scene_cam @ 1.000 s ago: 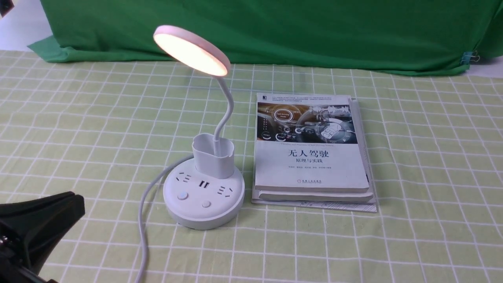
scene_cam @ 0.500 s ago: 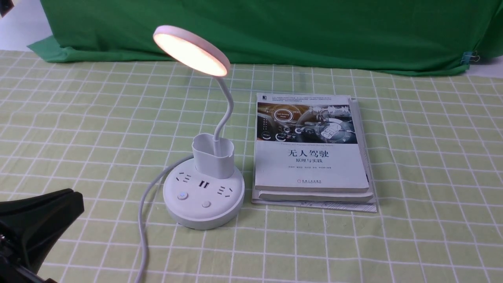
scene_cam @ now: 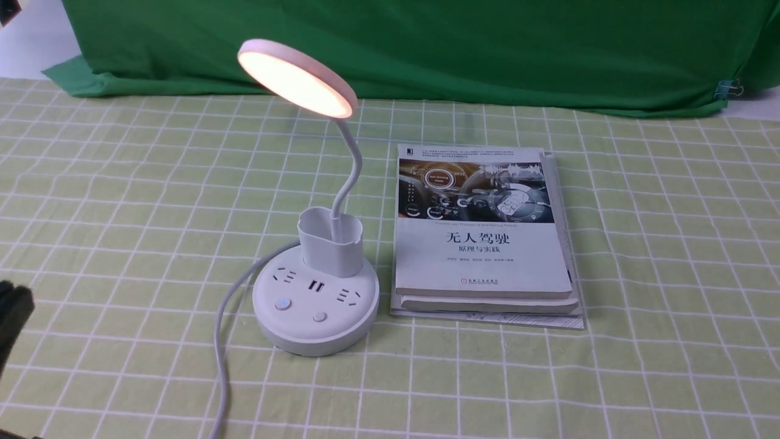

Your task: Turn on the table lamp on the green coffee tablecloth with your hand.

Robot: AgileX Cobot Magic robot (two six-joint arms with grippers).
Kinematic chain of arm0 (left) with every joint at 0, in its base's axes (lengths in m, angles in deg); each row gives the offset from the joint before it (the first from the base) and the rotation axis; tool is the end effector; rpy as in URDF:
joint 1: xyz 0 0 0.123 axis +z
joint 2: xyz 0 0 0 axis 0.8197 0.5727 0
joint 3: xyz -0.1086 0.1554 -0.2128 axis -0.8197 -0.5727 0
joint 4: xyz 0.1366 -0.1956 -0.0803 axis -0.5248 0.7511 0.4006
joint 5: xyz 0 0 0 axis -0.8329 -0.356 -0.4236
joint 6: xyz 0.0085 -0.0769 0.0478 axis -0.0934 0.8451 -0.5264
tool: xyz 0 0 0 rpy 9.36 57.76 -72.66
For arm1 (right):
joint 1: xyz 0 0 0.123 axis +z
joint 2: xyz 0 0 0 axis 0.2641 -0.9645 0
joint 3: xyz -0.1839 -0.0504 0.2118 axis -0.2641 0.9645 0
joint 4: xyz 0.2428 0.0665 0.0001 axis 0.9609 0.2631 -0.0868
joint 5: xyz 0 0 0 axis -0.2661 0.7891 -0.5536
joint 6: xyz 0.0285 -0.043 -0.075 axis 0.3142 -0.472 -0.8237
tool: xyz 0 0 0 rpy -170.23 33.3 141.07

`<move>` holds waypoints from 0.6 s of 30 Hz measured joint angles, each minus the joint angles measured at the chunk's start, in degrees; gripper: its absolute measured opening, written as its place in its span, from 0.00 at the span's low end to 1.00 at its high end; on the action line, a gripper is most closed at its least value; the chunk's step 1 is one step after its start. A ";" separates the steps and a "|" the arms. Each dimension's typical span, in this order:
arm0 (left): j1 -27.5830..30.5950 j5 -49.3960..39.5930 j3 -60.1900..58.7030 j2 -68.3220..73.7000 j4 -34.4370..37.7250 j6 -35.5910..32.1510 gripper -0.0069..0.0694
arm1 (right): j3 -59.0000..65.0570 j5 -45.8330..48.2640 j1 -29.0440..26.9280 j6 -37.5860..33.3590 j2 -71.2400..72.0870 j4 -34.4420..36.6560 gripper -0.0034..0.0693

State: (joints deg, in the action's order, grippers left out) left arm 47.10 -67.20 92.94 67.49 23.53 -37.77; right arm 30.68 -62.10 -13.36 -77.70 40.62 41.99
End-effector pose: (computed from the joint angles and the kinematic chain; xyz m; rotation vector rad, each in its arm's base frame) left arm 0.0709 -0.0094 0.2409 0.3585 1.5951 0.1362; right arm 0.0552 0.0049 0.1898 -0.1533 1.7101 -0.0320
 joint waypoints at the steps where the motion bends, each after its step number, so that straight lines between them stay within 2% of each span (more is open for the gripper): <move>1: 1.40 0.58 -2.19 -0.88 0.64 0.00 0.12 | 0.00 0.00 0.00 0.00 0.00 0.00 0.38; 3: 3.57 0.30 -5.97 -2.80 1.72 0.05 0.12 | 0.00 0.00 0.00 0.00 0.00 0.00 0.38; 8: 6.61 -8.44 -8.61 -9.03 3.17 0.11 0.12 | 0.00 0.00 0.00 0.00 0.00 0.00 0.38; 18: 6.83 -6.83 -8.70 -11.50 3.17 0.11 0.12 | 0.00 0.00 0.00 0.00 0.00 0.00 0.38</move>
State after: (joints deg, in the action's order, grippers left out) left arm 53.93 -74.02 84.24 55.99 26.70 -37.66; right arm 30.68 -62.10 -13.36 -77.70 40.62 41.99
